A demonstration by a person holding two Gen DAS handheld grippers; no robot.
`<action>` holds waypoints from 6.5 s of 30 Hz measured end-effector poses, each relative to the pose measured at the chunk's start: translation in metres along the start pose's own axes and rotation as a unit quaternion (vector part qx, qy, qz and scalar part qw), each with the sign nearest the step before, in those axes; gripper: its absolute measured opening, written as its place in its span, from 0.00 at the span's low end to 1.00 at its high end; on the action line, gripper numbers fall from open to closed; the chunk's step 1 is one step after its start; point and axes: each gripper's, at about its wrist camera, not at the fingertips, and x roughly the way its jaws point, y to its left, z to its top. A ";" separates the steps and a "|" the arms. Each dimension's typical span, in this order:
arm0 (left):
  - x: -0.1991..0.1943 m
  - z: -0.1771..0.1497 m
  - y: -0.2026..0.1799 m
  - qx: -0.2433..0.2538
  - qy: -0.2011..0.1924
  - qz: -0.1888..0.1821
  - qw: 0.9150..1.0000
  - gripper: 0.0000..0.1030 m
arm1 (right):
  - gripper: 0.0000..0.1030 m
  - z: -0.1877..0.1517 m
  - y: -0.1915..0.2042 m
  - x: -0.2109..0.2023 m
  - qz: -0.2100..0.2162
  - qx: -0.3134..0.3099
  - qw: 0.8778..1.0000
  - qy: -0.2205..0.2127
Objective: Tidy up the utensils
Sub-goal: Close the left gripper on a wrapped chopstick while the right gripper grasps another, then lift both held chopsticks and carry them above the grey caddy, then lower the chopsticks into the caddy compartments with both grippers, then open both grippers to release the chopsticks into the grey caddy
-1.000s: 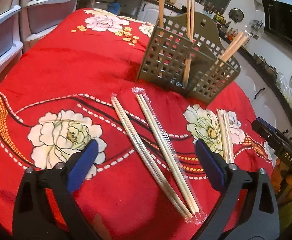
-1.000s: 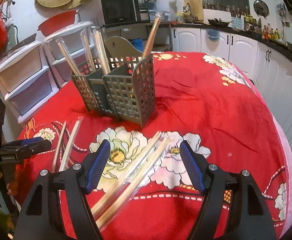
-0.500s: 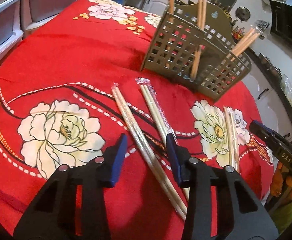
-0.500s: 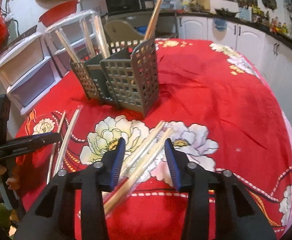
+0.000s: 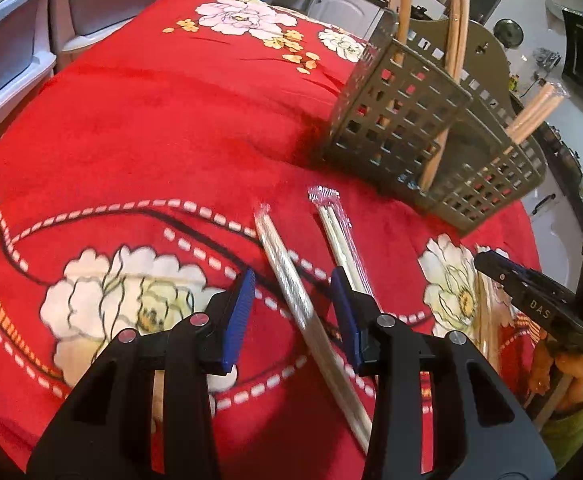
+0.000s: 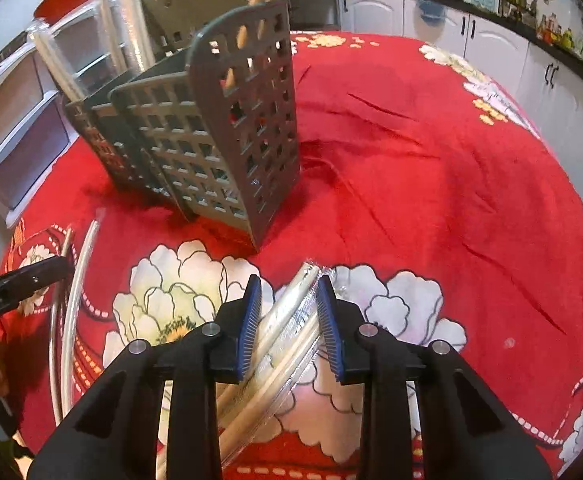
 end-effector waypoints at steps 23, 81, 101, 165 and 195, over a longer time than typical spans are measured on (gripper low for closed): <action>0.021 0.035 0.011 -0.012 0.006 0.011 1.000 0.23 | 0.20 -0.002 0.023 0.005 0.042 -0.019 0.999 0.024; -0.148 0.071 -0.046 0.083 -0.177 -0.064 0.979 0.01 | 0.09 0.059 0.108 -0.167 0.207 -0.118 0.949 -0.205; -0.189 0.108 -0.099 0.125 -0.232 -0.101 0.959 0.01 | 0.10 0.096 0.076 -0.209 0.178 -0.076 0.935 -0.295; -0.046 0.197 -0.107 0.105 -0.226 -0.063 0.966 0.01 | 0.10 0.154 0.024 -0.084 0.098 -0.054 0.964 -0.243; -0.054 0.174 -0.094 0.094 -0.187 -0.051 0.977 0.08 | 0.10 0.132 0.021 -0.090 0.092 -0.045 0.972 -0.213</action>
